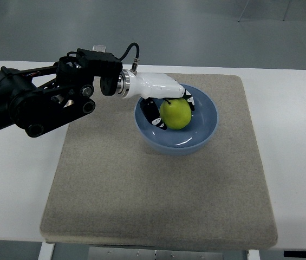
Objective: Place pear in bowl with left hand
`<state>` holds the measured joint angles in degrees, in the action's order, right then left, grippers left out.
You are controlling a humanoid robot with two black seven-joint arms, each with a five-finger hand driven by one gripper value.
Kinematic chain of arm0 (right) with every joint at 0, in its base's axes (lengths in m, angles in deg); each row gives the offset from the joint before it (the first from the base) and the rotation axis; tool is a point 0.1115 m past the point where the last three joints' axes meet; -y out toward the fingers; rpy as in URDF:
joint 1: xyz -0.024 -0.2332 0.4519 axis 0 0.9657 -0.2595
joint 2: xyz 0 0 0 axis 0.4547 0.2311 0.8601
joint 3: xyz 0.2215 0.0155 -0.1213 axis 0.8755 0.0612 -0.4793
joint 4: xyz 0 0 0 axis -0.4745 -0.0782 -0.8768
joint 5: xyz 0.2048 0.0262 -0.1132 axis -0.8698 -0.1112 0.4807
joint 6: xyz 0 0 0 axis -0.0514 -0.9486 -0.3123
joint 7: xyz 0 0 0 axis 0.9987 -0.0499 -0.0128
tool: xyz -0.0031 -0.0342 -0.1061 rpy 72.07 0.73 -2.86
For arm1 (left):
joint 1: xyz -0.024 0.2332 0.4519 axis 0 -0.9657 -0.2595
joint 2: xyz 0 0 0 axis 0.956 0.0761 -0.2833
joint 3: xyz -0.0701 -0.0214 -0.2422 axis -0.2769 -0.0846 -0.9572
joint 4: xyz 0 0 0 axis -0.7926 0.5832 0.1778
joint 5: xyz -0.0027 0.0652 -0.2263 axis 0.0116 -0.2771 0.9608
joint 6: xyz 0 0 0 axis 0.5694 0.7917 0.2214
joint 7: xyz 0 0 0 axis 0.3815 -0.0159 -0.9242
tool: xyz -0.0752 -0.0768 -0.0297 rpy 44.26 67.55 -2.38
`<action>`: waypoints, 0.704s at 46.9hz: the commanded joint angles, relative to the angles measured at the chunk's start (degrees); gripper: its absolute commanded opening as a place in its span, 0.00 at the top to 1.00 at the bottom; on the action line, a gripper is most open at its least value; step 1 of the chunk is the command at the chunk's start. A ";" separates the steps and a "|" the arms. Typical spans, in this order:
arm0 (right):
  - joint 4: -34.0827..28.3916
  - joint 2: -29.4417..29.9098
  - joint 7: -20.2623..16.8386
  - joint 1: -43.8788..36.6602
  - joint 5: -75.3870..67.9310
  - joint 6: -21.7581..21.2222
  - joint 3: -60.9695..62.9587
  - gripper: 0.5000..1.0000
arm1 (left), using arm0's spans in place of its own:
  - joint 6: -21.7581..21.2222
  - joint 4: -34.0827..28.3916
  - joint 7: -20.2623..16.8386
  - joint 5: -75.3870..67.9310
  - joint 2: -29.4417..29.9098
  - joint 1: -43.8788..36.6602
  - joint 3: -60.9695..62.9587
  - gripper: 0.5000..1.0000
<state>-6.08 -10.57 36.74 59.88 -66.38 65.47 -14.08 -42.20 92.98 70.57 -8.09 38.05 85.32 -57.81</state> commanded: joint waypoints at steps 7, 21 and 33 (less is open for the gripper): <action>0.00 0.00 0.01 0.00 0.00 0.00 0.00 0.15 | 2.54 0.36 -0.02 1.72 1.96 0.56 -1.99 0.08; 0.00 0.00 0.01 0.00 0.00 0.00 0.00 0.15 | 4.22 -0.43 -0.02 20.68 6.88 0.82 -7.36 0.02; 0.00 0.00 0.01 0.00 0.00 0.00 0.00 0.15 | 0.26 -9.12 -0.02 42.39 9.26 -0.41 -7.97 0.02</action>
<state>-6.08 -10.57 36.75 59.88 -66.38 65.47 -14.08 -40.81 86.58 70.62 28.44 47.18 85.19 -65.39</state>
